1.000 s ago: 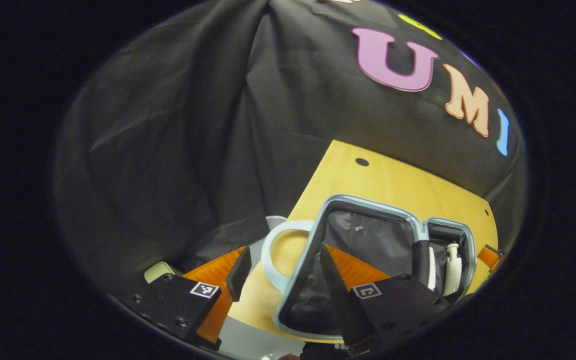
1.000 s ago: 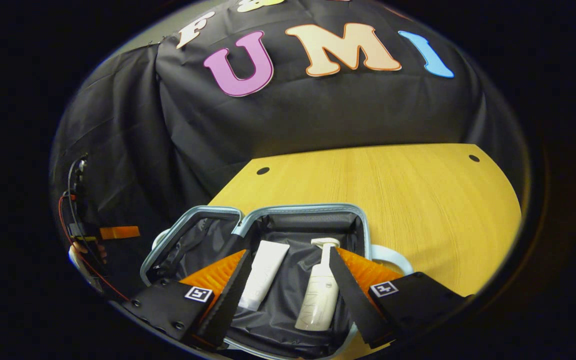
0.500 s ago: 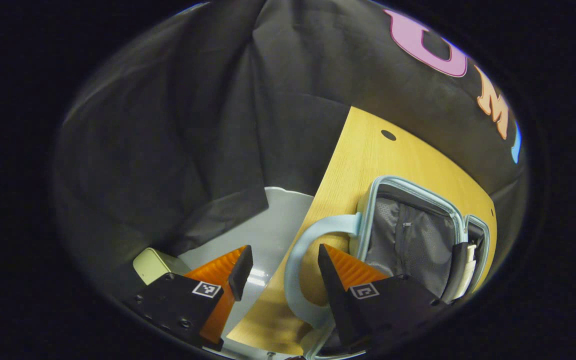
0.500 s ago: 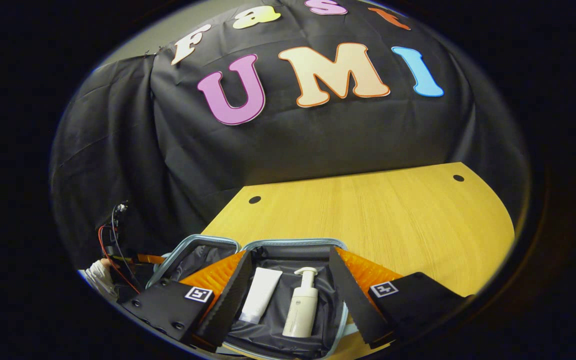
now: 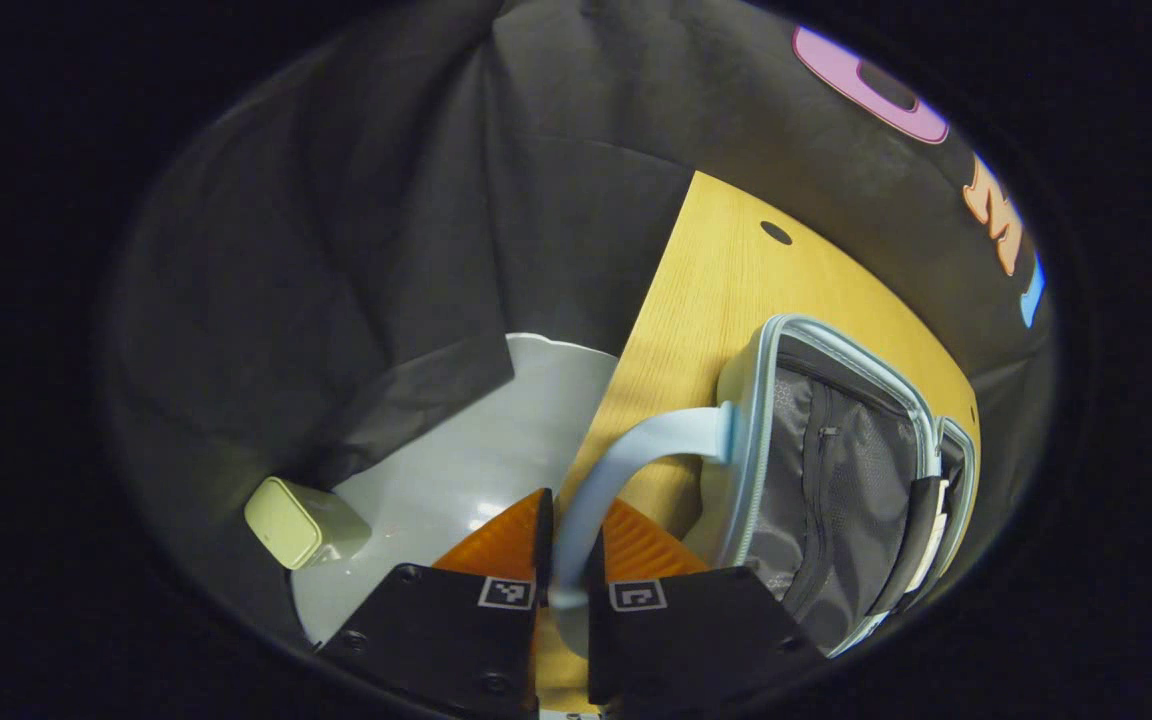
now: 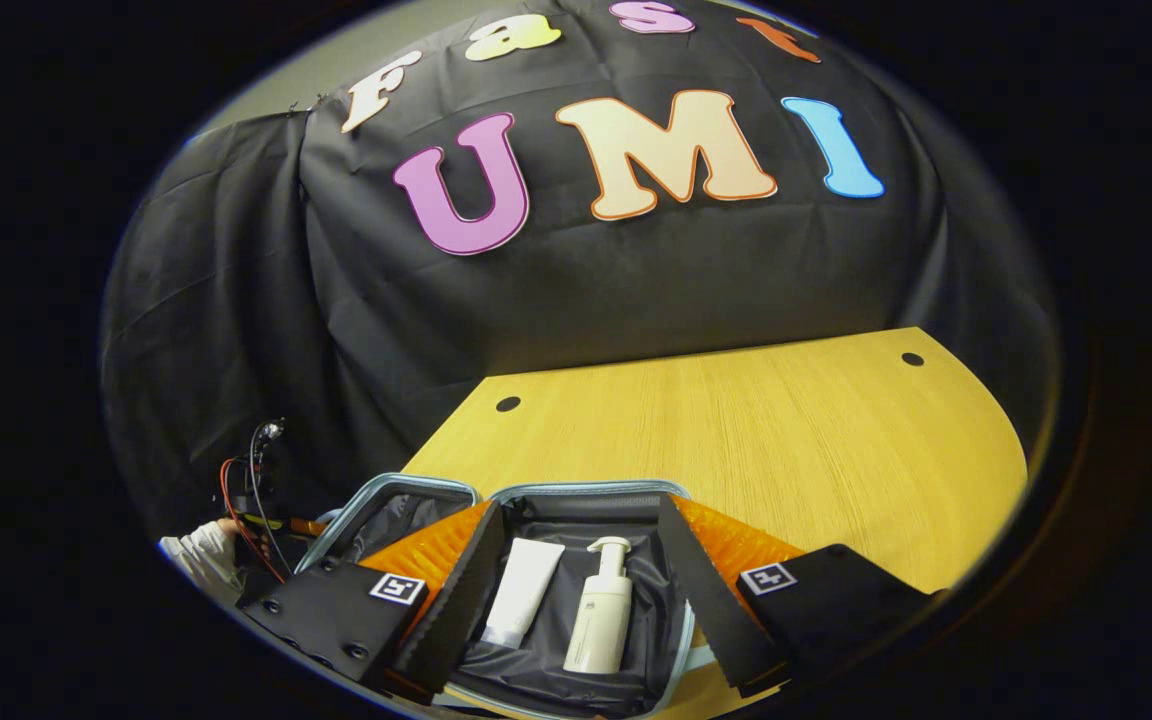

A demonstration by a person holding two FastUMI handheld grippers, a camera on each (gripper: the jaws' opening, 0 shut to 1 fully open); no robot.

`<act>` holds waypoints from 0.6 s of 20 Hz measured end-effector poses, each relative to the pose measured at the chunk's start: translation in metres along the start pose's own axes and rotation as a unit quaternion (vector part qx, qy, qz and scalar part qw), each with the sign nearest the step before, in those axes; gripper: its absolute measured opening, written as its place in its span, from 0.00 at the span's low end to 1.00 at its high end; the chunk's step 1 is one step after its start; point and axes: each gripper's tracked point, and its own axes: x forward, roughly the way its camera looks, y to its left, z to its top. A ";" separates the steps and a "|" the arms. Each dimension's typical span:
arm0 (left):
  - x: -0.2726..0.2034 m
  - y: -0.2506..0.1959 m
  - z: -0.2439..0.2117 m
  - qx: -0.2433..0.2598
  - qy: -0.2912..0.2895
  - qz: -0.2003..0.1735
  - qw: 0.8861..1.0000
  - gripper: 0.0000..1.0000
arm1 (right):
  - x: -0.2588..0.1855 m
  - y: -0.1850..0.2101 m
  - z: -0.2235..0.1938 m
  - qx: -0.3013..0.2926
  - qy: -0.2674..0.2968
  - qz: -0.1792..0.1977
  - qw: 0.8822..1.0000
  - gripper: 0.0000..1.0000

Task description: First open the suitcase, pack the skin care products into it, and then close the suitcase.

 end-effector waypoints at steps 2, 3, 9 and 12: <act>-0.016 -0.004 0.011 0.016 -0.020 0.004 1.000 0.05 | -0.003 0.000 0.003 -0.004 -0.003 0.007 1.000 0.98; -0.026 -0.003 0.018 0.025 -0.034 0.011 0.999 0.08 | -0.006 -0.001 0.006 -0.006 -0.007 0.010 1.000 0.98; -0.115 -0.052 0.051 0.029 -0.111 -0.011 0.993 0.07 | -0.022 -0.006 0.016 -0.017 -0.022 0.046 0.999 0.98; -0.156 -0.097 0.064 0.064 -0.151 -0.021 0.986 0.07 | -0.031 -0.015 0.025 -0.020 -0.031 0.063 0.997 0.98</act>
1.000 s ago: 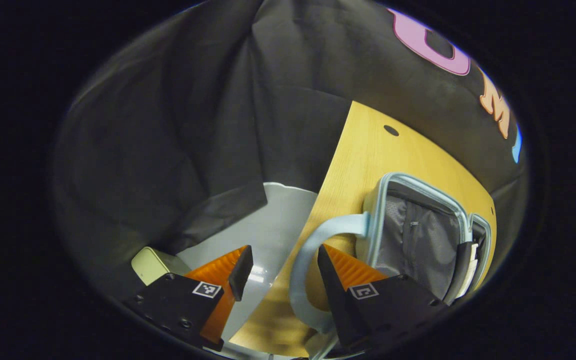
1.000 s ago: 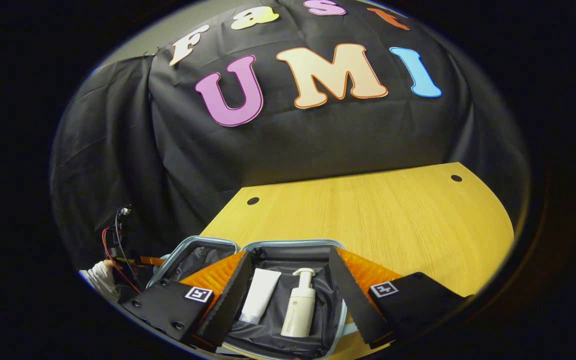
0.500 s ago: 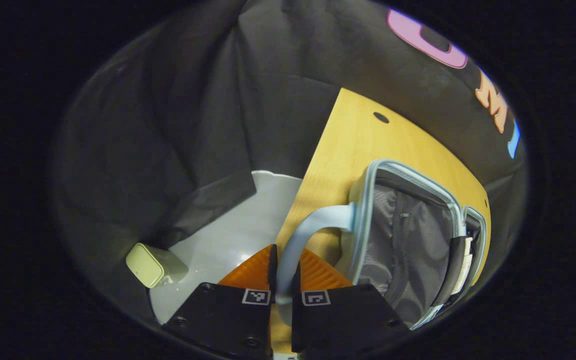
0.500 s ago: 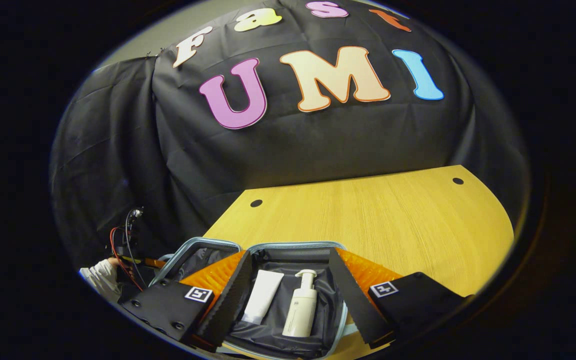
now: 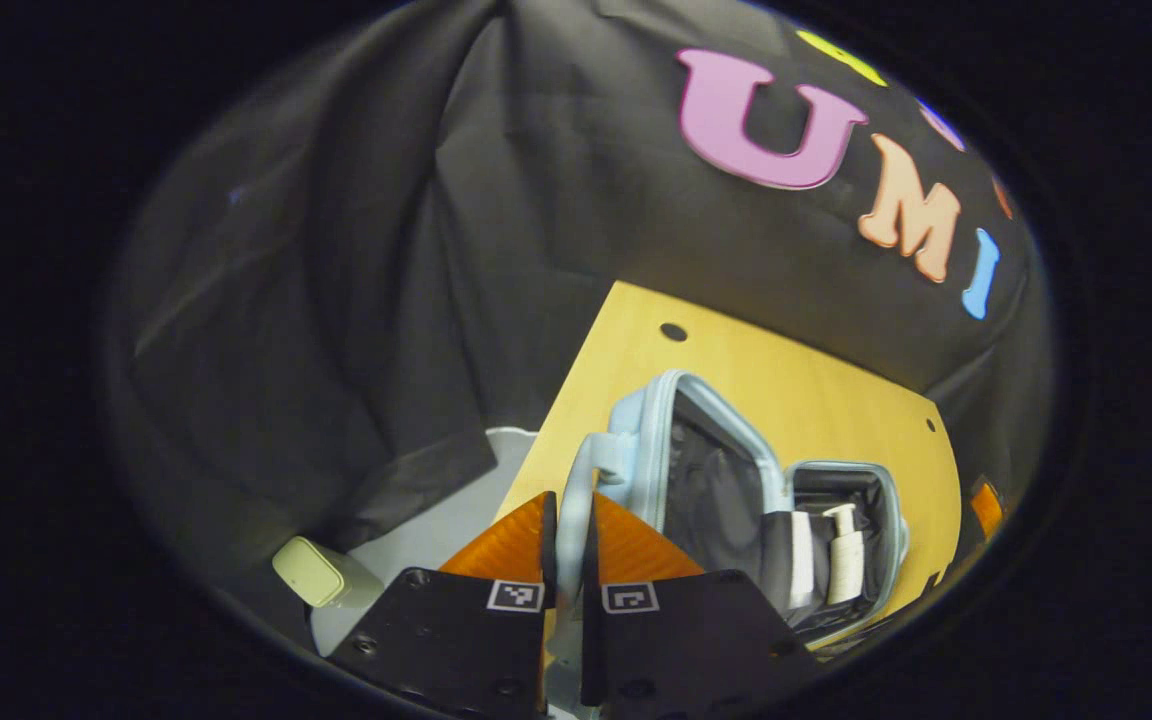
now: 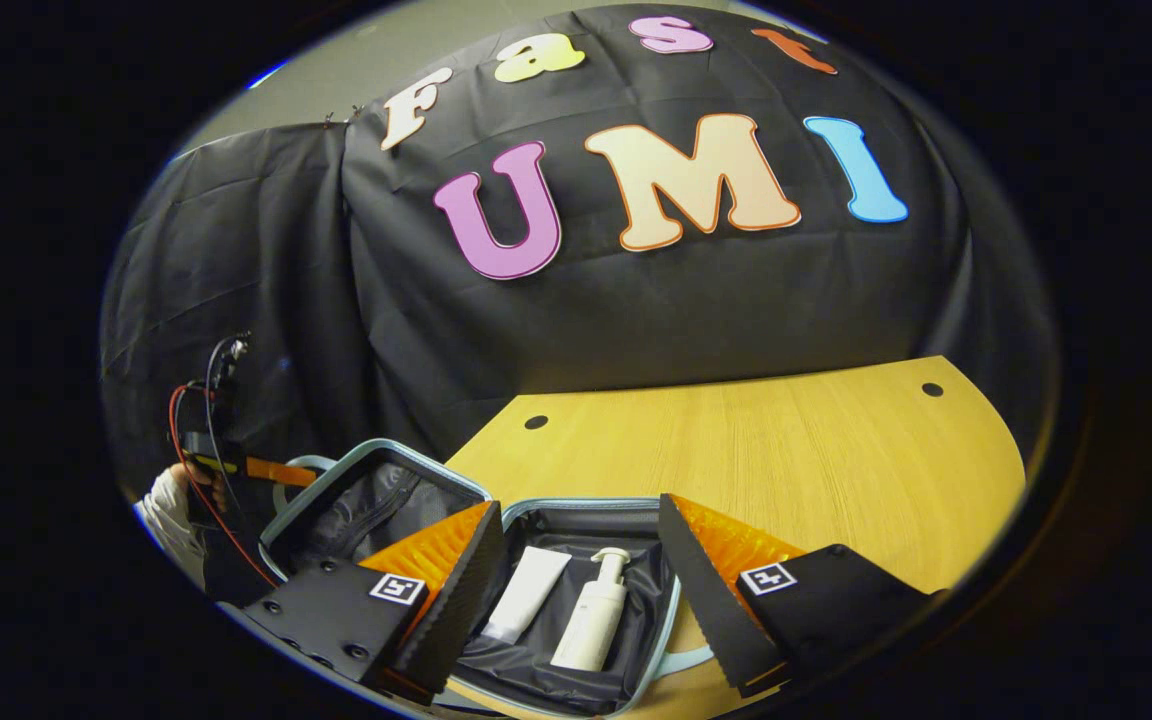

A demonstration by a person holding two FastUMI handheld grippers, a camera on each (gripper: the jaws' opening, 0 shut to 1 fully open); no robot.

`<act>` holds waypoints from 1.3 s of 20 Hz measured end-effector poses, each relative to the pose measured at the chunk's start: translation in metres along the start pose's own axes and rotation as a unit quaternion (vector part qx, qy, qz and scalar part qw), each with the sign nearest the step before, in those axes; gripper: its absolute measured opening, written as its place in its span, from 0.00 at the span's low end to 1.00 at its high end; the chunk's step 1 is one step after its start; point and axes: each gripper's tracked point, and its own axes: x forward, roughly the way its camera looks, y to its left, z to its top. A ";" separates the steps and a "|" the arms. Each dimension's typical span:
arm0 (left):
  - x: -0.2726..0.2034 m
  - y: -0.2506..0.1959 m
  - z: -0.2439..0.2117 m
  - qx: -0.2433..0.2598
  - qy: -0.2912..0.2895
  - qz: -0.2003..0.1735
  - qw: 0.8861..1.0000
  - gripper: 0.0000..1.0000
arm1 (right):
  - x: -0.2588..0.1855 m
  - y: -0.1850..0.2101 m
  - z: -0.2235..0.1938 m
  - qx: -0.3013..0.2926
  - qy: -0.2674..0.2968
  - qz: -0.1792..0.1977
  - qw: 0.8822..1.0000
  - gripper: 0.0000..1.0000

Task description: First open the suitcase, pack the skin care products into it, and then close the suitcase.

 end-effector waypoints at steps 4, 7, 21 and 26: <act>-0.038 -0.059 0.021 0.057 -0.035 -0.017 0.998 0.05 | -0.017 -0.017 0.009 0.005 -0.010 0.013 1.000 0.98; -0.059 -0.101 0.026 0.068 -0.040 -0.033 0.996 0.06 | -0.033 -0.035 0.010 0.014 -0.015 0.015 1.000 0.98; -0.095 -0.314 0.004 0.137 -0.041 -0.184 0.972 0.06 | -0.097 -0.121 0.016 0.054 -0.046 -0.027 0.997 0.98; -0.082 -0.376 -0.027 0.163 -0.006 -0.228 0.960 0.08 | -0.121 -0.158 0.019 0.062 -0.060 -0.065 0.994 0.98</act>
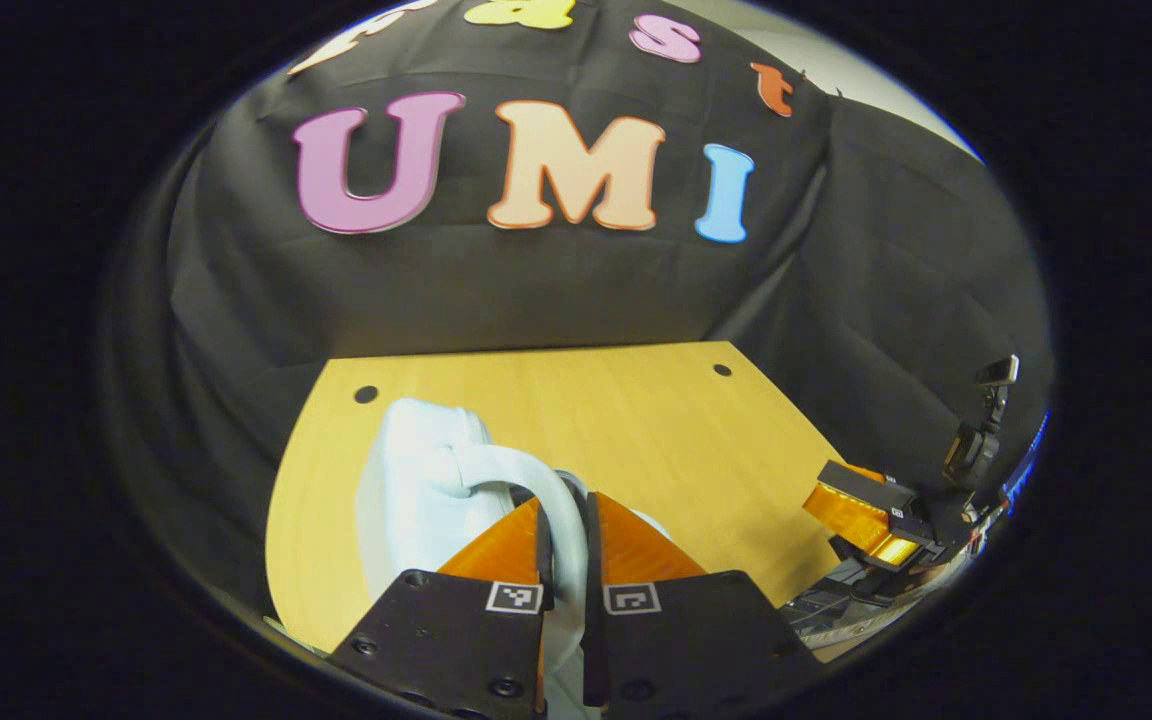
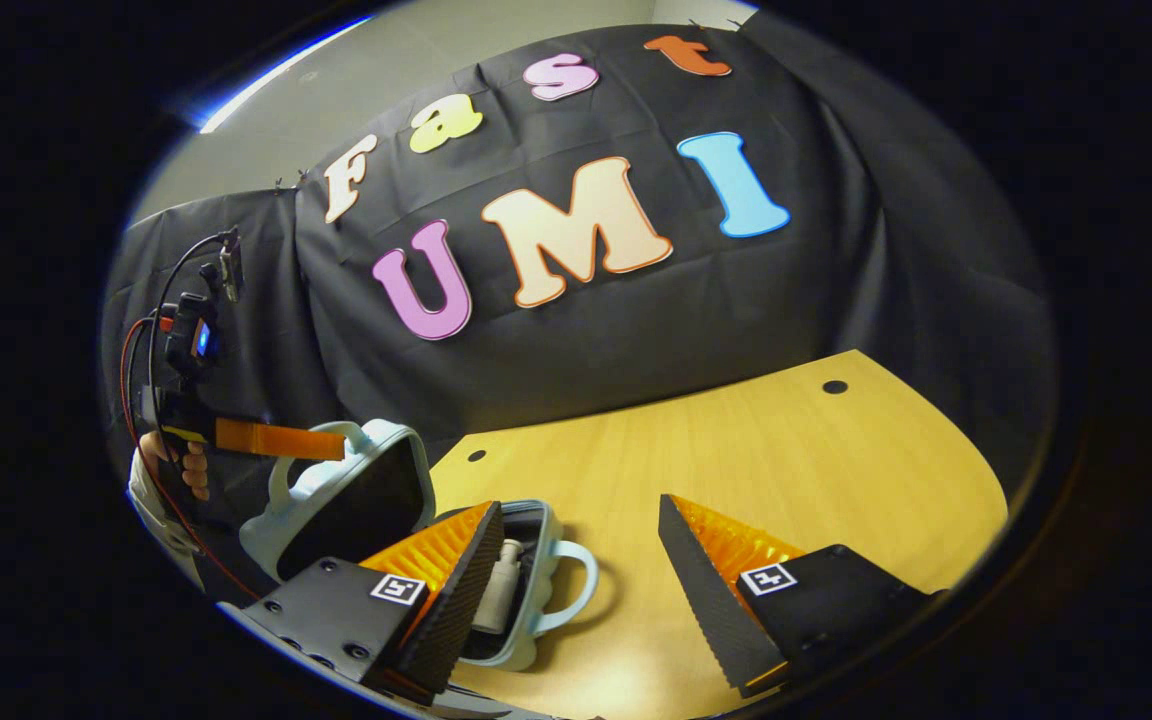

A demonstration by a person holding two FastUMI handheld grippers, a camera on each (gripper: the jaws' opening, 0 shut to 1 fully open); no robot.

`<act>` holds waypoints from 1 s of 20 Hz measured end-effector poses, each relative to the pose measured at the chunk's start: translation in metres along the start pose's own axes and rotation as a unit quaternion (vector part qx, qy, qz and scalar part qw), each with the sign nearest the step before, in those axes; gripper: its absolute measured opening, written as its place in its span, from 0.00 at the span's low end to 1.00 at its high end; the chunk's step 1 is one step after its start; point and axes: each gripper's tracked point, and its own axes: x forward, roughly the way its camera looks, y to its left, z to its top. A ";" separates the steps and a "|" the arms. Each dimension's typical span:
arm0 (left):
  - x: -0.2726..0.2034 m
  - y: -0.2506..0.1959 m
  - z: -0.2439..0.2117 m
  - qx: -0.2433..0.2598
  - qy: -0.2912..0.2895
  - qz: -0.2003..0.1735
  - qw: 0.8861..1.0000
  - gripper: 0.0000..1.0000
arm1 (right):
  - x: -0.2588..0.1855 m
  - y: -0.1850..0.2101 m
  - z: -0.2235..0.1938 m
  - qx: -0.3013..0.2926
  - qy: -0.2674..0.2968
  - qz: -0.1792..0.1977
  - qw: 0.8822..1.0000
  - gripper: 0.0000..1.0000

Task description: First open the suitcase, pack the skin care products into it, and then close the suitcase.

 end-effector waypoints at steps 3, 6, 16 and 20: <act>0.027 -0.024 -0.020 0.012 0.030 -0.017 0.999 0.10 | -0.010 -0.020 0.005 0.002 -0.006 -0.019 1.000 0.98; 0.054 -0.045 -0.052 0.013 0.071 -0.032 0.997 0.10 | -0.021 -0.037 0.009 0.002 -0.010 -0.034 0.999 0.98; 0.096 -0.079 -0.085 0.035 0.096 -0.017 0.995 0.48 | -0.041 -0.078 0.014 -0.002 -0.005 -0.064 0.998 0.98; 0.078 -0.086 -0.007 0.085 -0.053 0.036 0.994 0.55 | -0.044 -0.076 0.037 -0.006 -0.028 -0.059 0.998 0.98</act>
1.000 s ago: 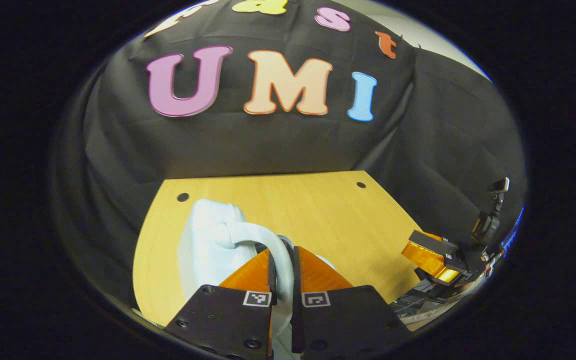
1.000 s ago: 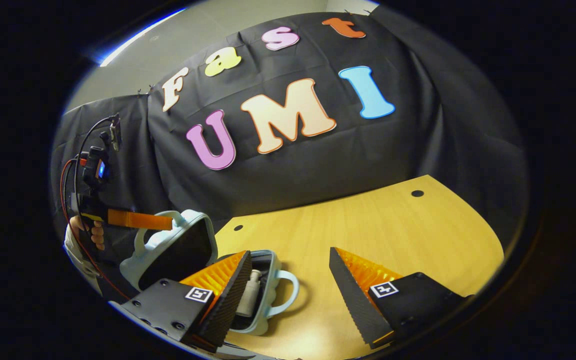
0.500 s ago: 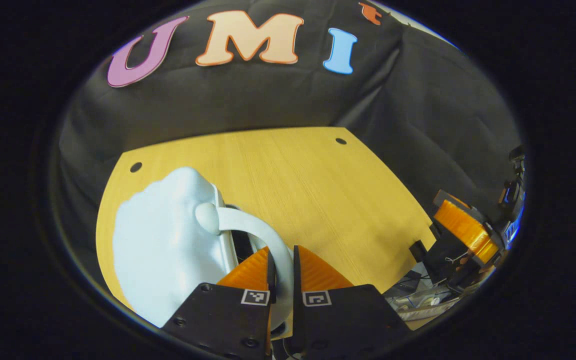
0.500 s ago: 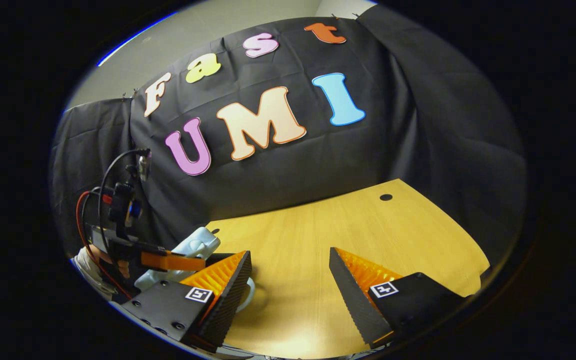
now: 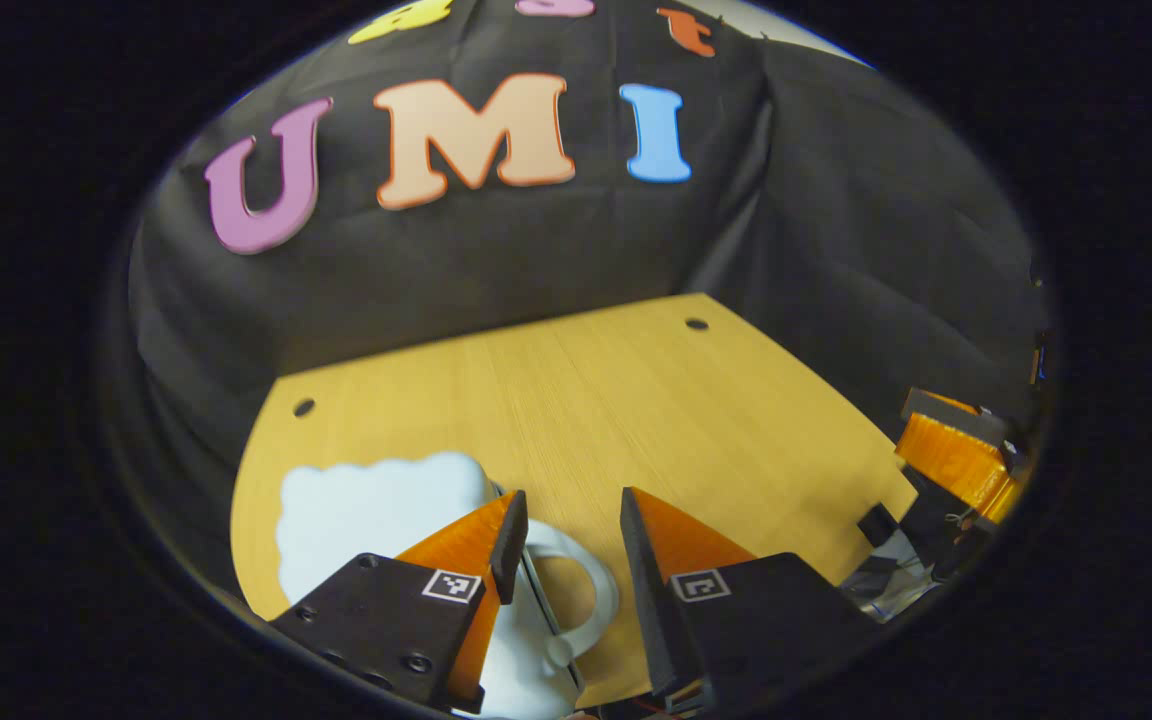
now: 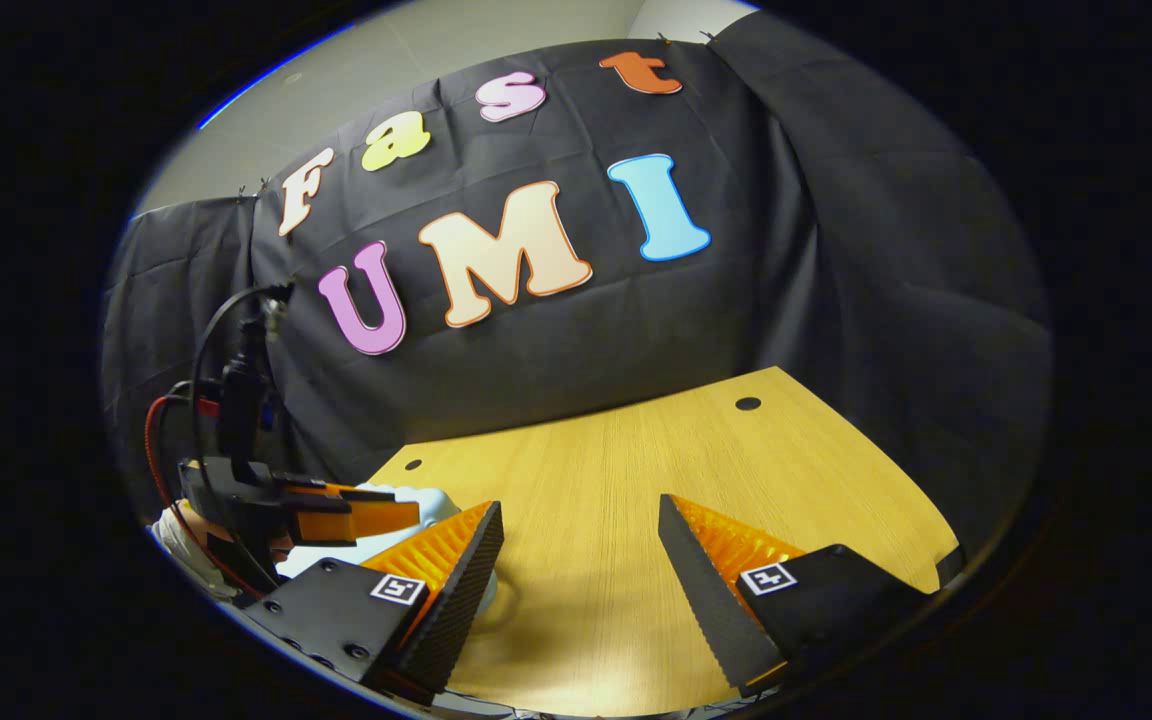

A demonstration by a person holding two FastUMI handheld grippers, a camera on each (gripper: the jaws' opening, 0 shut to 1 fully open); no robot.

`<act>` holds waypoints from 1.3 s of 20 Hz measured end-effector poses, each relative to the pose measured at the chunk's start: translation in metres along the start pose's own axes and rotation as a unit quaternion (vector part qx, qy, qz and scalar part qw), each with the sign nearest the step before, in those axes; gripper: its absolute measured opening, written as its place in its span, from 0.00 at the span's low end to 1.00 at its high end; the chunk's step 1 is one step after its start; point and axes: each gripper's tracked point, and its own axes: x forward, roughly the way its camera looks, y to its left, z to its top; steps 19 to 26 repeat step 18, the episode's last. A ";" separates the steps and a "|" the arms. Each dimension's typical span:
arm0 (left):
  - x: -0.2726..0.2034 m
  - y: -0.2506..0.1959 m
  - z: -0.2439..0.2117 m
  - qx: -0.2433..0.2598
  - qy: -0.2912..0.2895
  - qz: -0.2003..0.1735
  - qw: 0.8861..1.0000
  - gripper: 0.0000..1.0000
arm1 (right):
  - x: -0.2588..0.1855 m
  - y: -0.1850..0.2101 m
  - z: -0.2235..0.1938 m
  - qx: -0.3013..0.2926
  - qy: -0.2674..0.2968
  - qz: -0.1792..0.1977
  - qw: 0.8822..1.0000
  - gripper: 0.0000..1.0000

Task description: First open the suitcase, pack the skin care products into it, and then close the suitcase.

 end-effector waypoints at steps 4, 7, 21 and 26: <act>-0.036 0.018 0.075 -0.001 -0.148 0.063 0.987 0.79 | -0.002 0.016 0.052 -0.033 -0.062 0.006 0.998 0.98; -0.058 0.046 0.102 0.023 -0.202 0.124 0.971 0.87 | -0.006 0.041 0.096 -0.069 -0.119 0.019 0.990 0.98; -0.075 0.099 0.122 -0.015 -0.208 0.144 0.967 0.90 | -0.007 0.094 0.148 -0.099 -0.198 0.046 0.974 0.97; -0.075 0.099 0.122 -0.015 -0.208 0.144 0.967 0.90 | -0.007 0.094 0.148 -0.099 -0.198 0.046 0.974 0.97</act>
